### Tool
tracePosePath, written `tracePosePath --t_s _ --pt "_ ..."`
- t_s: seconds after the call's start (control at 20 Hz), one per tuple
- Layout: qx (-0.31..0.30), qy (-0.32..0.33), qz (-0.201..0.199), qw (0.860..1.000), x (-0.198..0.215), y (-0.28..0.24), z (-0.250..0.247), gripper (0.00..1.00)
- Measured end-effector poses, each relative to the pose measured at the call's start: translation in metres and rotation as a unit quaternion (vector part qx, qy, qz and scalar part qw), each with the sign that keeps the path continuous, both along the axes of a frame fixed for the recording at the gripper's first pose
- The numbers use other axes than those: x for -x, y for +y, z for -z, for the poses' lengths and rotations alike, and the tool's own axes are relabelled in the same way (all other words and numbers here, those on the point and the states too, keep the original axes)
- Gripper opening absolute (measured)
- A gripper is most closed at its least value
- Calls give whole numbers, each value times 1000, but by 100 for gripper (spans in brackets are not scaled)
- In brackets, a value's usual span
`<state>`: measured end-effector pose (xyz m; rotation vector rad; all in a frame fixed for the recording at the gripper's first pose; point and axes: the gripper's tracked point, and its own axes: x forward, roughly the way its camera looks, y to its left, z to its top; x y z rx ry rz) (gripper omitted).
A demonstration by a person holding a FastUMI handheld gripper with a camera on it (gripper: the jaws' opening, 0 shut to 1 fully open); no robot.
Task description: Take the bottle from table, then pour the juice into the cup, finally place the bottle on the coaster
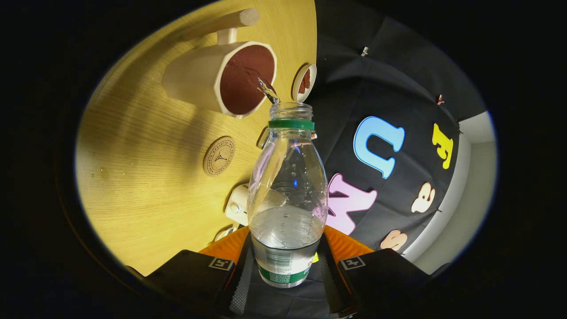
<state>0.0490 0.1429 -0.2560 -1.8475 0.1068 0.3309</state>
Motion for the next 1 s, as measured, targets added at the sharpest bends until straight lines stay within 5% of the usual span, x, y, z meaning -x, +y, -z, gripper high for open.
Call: tracePosePath --t_s 0.5,1.0 --pt "45 -19 -31 998 -7 7 -8 71" --pt "122 -55 -114 985 -17 30 -21 71"
